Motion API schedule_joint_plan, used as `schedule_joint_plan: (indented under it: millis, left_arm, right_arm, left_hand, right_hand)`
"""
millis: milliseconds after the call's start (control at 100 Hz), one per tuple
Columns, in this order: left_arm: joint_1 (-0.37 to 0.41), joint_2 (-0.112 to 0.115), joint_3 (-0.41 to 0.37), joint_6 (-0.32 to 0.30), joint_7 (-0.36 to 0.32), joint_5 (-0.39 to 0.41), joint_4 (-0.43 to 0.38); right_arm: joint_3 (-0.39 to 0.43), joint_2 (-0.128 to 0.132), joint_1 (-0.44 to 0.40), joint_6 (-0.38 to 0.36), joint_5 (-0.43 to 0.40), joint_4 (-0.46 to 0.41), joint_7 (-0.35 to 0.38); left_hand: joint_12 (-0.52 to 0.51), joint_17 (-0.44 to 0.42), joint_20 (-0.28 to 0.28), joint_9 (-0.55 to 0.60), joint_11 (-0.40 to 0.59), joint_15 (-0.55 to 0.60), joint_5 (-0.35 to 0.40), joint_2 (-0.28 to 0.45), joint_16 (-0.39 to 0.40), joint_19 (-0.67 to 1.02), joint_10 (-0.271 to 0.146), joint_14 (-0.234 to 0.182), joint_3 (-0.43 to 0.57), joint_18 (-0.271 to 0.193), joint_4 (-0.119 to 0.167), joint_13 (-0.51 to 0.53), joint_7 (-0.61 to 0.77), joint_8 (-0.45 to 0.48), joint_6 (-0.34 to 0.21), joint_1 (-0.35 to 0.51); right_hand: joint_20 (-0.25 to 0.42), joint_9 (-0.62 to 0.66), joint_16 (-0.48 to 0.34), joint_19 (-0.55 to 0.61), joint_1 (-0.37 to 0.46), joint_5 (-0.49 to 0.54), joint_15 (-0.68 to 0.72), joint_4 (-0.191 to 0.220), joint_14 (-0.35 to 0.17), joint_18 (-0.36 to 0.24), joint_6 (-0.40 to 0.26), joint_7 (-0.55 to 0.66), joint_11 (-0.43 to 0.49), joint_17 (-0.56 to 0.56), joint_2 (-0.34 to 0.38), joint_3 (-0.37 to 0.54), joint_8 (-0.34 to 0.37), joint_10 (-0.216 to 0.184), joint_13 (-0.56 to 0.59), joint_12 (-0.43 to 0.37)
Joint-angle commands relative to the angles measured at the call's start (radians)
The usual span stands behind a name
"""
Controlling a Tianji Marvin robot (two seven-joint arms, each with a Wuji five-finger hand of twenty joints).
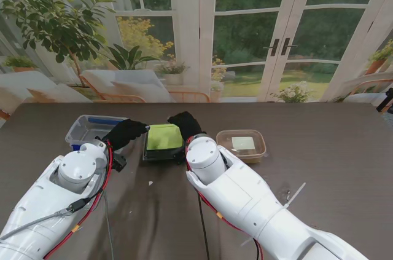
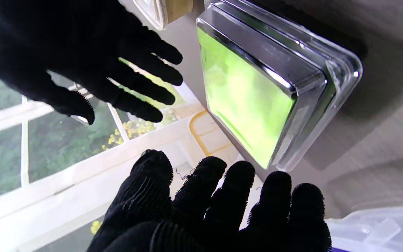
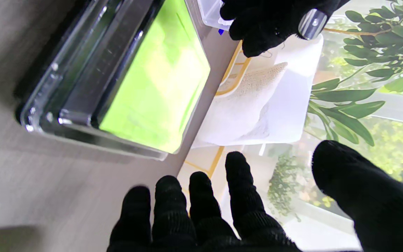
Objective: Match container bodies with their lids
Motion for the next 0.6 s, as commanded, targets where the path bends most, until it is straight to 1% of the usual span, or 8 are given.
schedule_joint_plan:
  millis: [0, 170, 250, 300, 370, 470, 530, 590]
  left_arm:
    - [-0.006, 0.005, 0.004, -0.013, -0.013, 0.006, -0.012]
    - [-0.027, 0.026, 0.023, -0.05, -0.026, 0.124, -0.011]
    - [-0.036, 0.033, 0.03, -0.051, -0.027, 0.175, -0.015]
    - [-0.04, 0.035, 0.034, -0.046, -0.022, 0.203, -0.018]
    - [-0.046, 0.038, 0.038, -0.033, -0.018, 0.237, -0.022]
    - [-0.06, 0.044, 0.043, -0.007, -0.028, 0.276, -0.024]
    - [-0.073, 0.05, 0.046, -0.001, -0.041, 0.302, -0.021]
    - [-0.087, 0.054, 0.051, 0.005, -0.052, 0.324, -0.014]
  right_arm:
    - [0.0, 0.011, -0.006, 0.006, -0.021, -0.022, 0.009]
    - [0.002, 0.039, -0.016, 0.064, -0.103, -0.077, 0.018]
    - [0.004, 0.046, -0.019, 0.092, -0.13, -0.095, 0.018]
    - [0.005, 0.05, -0.019, 0.106, -0.143, -0.103, 0.02]
    - [0.007, 0.057, -0.018, 0.124, -0.153, -0.116, 0.032]
    - [0.005, 0.066, -0.012, 0.151, -0.171, -0.127, 0.057]
    - [0.0, 0.072, -0.006, 0.163, -0.183, -0.13, 0.074]
    - [-0.007, 0.075, 0.003, 0.177, -0.202, -0.128, 0.087]
  left_hand:
    - [0.044, 0.03, 0.123, 0.048, 0.02, 0.051, 0.024, -0.036, 0.073, 0.033, 0.014, 0.048, 0.099, 0.041, 0.022, 0.051, 0.017, 0.015, -0.013, -0.057]
    - [0.184, 0.059, 0.467, 0.132, 0.078, 0.24, 0.041, -0.084, 0.256, 0.193, 0.049, 0.108, 0.242, 0.105, 0.01, 0.096, 0.037, 0.027, -0.021, -0.138]
    - [0.283, -0.004, 0.638, 0.173, 0.12, 0.357, 0.048, -0.099, 0.342, 0.523, 0.056, 0.138, 0.296, 0.101, 0.005, 0.128, 0.041, 0.028, -0.018, -0.174]
    - [0.354, -0.052, 0.528, 0.197, 0.153, 0.429, 0.054, -0.11, 0.388, 0.853, 0.06, 0.158, 0.331, 0.097, 0.001, 0.157, 0.045, 0.029, -0.015, -0.194]
    - [0.429, 0.0, 0.442, 0.233, 0.207, 0.528, 0.068, -0.112, 0.44, 1.053, 0.066, 0.182, 0.346, 0.122, 0.0, 0.209, 0.053, 0.032, -0.006, -0.2]
    - [0.603, 0.188, 0.509, 0.295, 0.36, 0.732, 0.101, -0.115, 0.549, 1.19, 0.066, 0.205, 0.372, 0.193, -0.003, 0.337, 0.068, 0.038, 0.0, -0.209]
    - [0.714, 0.334, 0.56, 0.326, 0.477, 0.87, 0.115, -0.114, 0.608, 1.293, 0.048, 0.178, 0.389, 0.207, -0.004, 0.435, 0.075, 0.04, -0.009, -0.222]
    - [0.798, 0.483, 0.549, 0.364, 0.584, 0.984, 0.125, -0.116, 0.627, 1.404, 0.025, 0.137, 0.414, 0.21, -0.003, 0.54, 0.079, 0.041, -0.015, -0.235]
  right_hand:
    - [0.038, 0.038, 0.01, 0.054, 0.002, 0.045, -0.001, 0.01, -0.024, 0.019, -0.047, -0.011, 0.029, 0.066, -0.038, 0.015, 0.011, -0.039, 0.049, 0.02]
    - [0.177, 0.196, 0.037, 0.236, -0.001, 0.127, 0.029, 0.011, 0.003, 0.122, -0.081, -0.046, 0.021, 0.166, -0.054, 0.014, 0.016, -0.026, 0.152, 0.023]
    - [0.281, 0.26, 0.097, 0.329, -0.002, 0.158, 0.118, 0.012, 0.042, 0.17, -0.092, -0.06, 0.04, 0.214, -0.06, 0.014, 0.02, -0.026, 0.214, 0.039]
    - [0.342, 0.298, 0.15, 0.394, -0.004, 0.167, 0.196, 0.013, 0.067, 0.194, -0.098, -0.064, 0.065, 0.25, -0.062, 0.012, 0.022, -0.024, 0.252, 0.052]
    - [0.432, 0.346, 0.226, 0.5, -0.002, 0.178, 0.321, 0.014, 0.094, 0.227, -0.109, -0.073, 0.116, 0.307, -0.062, 0.009, 0.022, -0.022, 0.294, 0.076]
    - [0.533, 0.402, 0.318, 0.659, -0.002, 0.195, 0.505, 0.015, 0.127, 0.266, -0.119, -0.081, 0.198, 0.406, -0.063, 0.008, 0.021, -0.017, 0.356, 0.109]
    - [0.58, 0.438, 0.37, 0.75, -0.003, 0.216, 0.618, 0.016, 0.151, 0.285, -0.132, -0.091, 0.248, 0.467, -0.065, 0.006, 0.018, -0.013, 0.405, 0.129]
    - [0.624, 0.486, 0.427, 0.842, 0.001, 0.249, 0.743, 0.019, 0.168, 0.304, -0.144, -0.102, 0.305, 0.548, -0.072, 0.019, 0.015, -0.006, 0.479, 0.159]
